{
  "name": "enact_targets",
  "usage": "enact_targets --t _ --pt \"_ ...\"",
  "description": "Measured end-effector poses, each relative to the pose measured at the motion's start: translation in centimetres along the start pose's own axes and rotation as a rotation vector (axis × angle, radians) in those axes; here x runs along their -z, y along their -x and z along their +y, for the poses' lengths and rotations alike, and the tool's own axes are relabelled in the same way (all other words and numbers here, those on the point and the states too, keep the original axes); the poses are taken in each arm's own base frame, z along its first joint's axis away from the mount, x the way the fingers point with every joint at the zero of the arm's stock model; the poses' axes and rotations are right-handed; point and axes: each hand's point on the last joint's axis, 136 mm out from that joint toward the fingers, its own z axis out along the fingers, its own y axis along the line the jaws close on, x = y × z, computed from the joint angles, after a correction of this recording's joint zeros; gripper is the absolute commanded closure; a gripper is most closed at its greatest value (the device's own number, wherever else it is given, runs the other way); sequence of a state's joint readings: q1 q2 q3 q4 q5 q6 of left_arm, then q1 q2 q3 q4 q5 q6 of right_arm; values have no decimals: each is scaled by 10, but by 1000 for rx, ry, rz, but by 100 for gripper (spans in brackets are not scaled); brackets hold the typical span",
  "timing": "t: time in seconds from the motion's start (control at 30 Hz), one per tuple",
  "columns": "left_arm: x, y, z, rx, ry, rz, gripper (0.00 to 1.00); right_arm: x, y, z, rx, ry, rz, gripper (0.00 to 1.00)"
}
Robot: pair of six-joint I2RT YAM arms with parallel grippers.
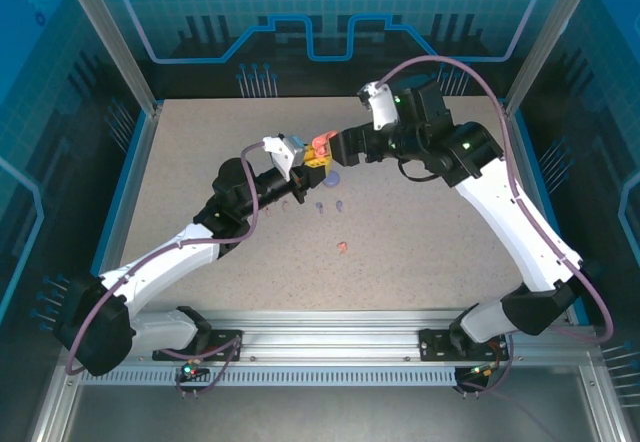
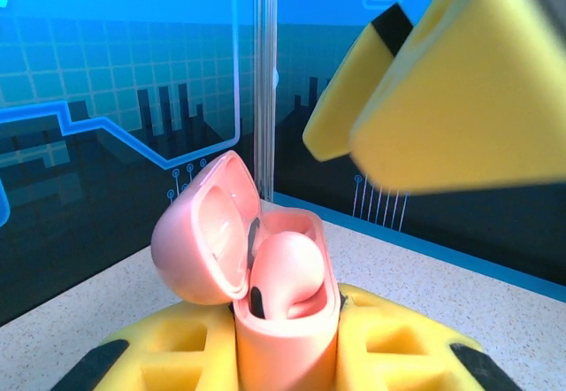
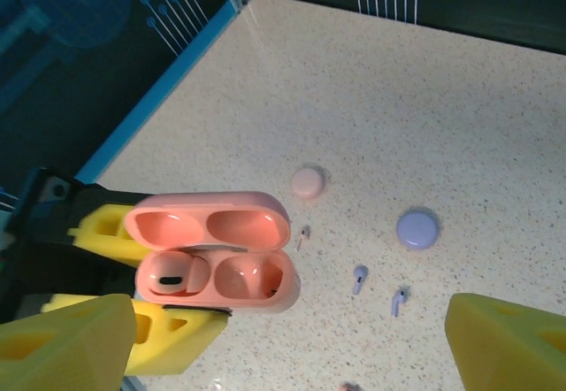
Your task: Insert wireless bluetooth earbuds into charging case
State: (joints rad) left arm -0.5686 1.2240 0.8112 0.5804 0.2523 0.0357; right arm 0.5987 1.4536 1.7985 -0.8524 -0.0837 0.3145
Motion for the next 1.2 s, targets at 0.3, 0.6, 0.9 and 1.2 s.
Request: enact_targets --t 0.3,0.6,0.9,1.2 --pt "1 3 7 -3 28 -13 100 16 -48 -44 -157 -107 -1 16" --pt "14 13 28 -12 103 -46 100 -55 -203 -95 -392 -274 364 41" --pt "22 17 39 -16 141 -59 100 -123 -277 -87 -455 -433 607 49" --pt "29 10 44 -14 161 -55 100 -166 -282 -74 -477 -543 648 49"
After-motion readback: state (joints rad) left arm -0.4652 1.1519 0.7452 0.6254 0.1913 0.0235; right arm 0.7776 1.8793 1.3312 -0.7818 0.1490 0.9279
